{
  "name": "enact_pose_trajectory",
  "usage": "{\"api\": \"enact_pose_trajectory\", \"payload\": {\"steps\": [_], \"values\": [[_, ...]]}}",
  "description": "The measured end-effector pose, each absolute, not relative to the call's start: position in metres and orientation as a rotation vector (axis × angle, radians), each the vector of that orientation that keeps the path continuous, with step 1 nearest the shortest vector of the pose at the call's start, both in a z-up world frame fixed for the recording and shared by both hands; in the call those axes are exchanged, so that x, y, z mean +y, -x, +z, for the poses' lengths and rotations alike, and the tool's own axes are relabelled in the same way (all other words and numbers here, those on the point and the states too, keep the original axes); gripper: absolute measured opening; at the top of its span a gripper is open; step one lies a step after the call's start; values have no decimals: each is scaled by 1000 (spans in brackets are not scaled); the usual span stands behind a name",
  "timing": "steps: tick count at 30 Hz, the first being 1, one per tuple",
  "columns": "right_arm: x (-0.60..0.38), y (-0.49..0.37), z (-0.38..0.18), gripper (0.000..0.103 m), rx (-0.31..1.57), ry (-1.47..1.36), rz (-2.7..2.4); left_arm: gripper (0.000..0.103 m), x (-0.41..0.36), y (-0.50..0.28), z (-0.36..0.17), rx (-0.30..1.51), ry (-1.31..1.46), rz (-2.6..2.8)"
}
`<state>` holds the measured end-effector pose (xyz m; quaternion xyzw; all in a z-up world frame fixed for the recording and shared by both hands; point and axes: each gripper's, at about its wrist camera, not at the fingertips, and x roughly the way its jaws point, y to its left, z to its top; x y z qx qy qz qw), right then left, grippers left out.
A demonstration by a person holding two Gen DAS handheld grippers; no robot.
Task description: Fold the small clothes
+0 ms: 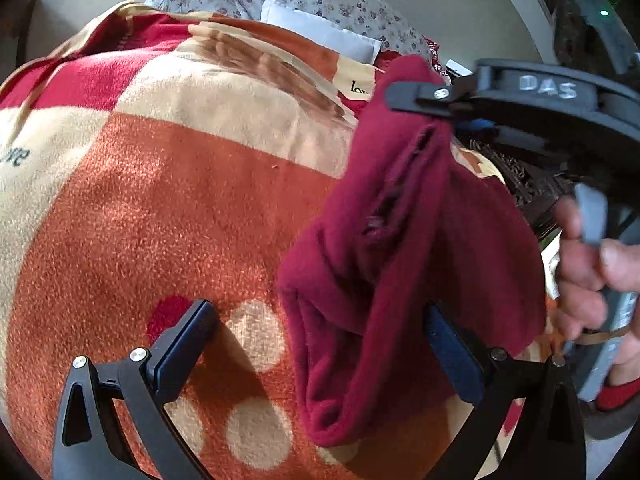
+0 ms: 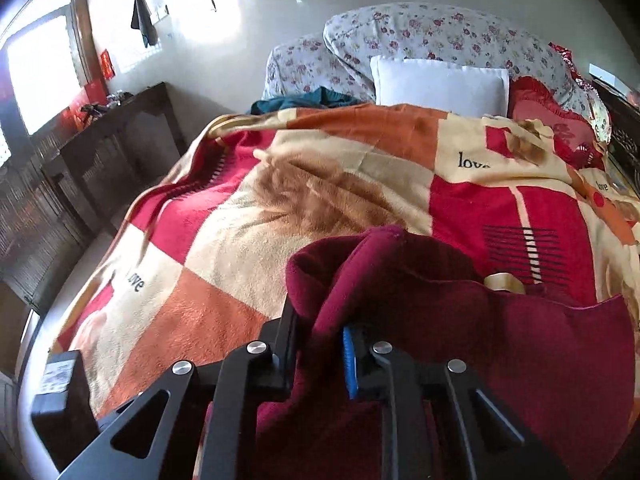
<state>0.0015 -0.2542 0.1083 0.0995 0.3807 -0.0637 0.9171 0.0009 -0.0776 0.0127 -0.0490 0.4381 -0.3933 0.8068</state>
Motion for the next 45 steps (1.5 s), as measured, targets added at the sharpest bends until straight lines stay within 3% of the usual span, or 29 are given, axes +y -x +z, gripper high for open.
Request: {"api": "enact_pose_trajectory", "payload": {"steps": [1,2,3,4,6,9,16,25,28,30,32,35,37,38,39,45], "values": [[-259,3,112,19,775,-216,-126,89,-79,1,14,924,96,-841],[-262,7,116,19,769,-224,-121,51,-81,5,15,910,86,-853],[-266,11,119,18,771,-233,-109,33,-87,10,17,923,80,-909],[-269,15,121,18,770,-236,-103,22,-92,15,19,941,95,-936],[-278,28,132,18,752,-218,-105,20,-102,33,36,892,56,-912],[-298,49,153,18,709,-204,-125,20,-121,71,75,785,2,-982],[-369,106,192,15,658,-188,-231,20,-218,124,133,733,-118,-1114],[-471,157,135,15,737,-313,-353,20,-327,165,94,802,-249,-1152],[-496,168,103,16,755,-413,-347,28,-340,166,76,846,-238,-1167],[-501,177,99,27,723,-450,-346,37,-338,170,78,837,-235,-1187],[-502,193,107,40,685,-482,-387,59,-328,170,83,863,-231,-1218],[-492,224,122,41,639,-496,-388,66,-291,174,103,804,-207,-1235],[-478,245,128,51,614,-515,-334,74,-264,179,113,698,-249,-1157],[-469,252,128,62,615,-516,-318,75,-256,181,114,660,-270,-1106],[-460,258,126,65,628,-515,-317,75,-248,177,115,620,-296,-1031],[-416,280,103,65,638,-593,-232,75,-252,146,85,704,-308,-907]]}}
